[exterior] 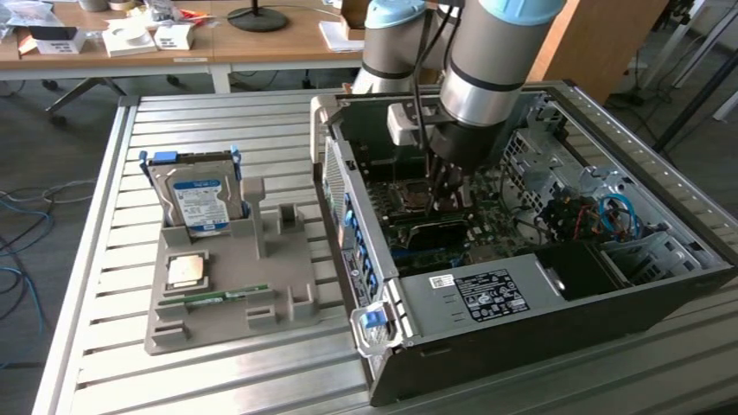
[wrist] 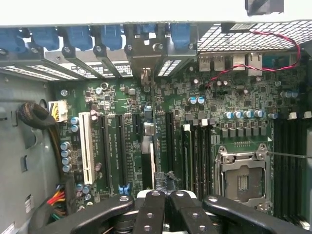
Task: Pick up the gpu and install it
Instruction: 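Press down on the gpu until it lock into place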
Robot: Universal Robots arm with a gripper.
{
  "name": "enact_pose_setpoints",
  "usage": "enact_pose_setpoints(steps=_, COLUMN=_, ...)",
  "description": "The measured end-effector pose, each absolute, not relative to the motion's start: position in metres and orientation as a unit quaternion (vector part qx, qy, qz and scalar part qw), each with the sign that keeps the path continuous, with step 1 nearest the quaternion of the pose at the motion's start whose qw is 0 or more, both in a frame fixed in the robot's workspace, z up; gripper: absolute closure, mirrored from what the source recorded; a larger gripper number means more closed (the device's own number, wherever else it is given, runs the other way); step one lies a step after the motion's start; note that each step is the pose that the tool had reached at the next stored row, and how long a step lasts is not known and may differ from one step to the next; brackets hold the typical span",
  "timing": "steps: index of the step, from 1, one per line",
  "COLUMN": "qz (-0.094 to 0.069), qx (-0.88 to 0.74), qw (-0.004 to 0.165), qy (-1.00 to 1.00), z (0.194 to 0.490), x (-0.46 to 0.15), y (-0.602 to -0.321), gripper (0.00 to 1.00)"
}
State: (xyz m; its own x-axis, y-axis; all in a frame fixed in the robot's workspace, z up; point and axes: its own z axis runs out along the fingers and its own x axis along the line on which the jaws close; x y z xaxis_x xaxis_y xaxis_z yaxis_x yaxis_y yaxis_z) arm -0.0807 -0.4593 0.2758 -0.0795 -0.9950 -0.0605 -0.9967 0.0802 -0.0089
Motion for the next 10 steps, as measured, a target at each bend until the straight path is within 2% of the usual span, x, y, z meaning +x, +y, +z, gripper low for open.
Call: enact_pose_setpoints(steps=10, qz=0.018, qx=-0.677, qw=0.025, qy=0.735, z=0.268, x=-0.0809, y=-0.4592, gripper=0.89)
